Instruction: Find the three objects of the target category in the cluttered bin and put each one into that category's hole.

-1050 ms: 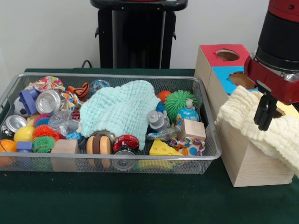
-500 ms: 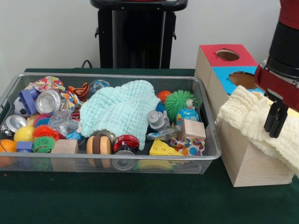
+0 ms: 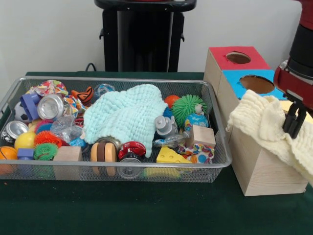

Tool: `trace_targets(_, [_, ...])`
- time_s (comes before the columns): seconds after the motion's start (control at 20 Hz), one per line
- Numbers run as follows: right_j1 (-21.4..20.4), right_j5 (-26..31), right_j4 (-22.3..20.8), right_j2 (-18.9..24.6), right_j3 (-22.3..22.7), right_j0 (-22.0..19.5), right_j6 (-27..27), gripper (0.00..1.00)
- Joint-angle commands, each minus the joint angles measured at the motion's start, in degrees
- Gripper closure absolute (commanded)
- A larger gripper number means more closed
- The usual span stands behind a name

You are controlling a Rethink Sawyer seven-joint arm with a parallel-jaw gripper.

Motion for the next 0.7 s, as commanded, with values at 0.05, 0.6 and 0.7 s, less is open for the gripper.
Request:
trace_targets(0.05, [-1.93, -5.87, 1.23, 5.15, 13.47, -0.66, 6.28, 1.00])
trace_targets(0.6, [-3.93, -9.74, 1.94, 7.96, 19.02, -2.78, 3.44, 1.00])
trace_targets(0.7, [-3.99, -10.24, 2.21, 8.36, 19.74, -2.75, 3.77, 1.00])
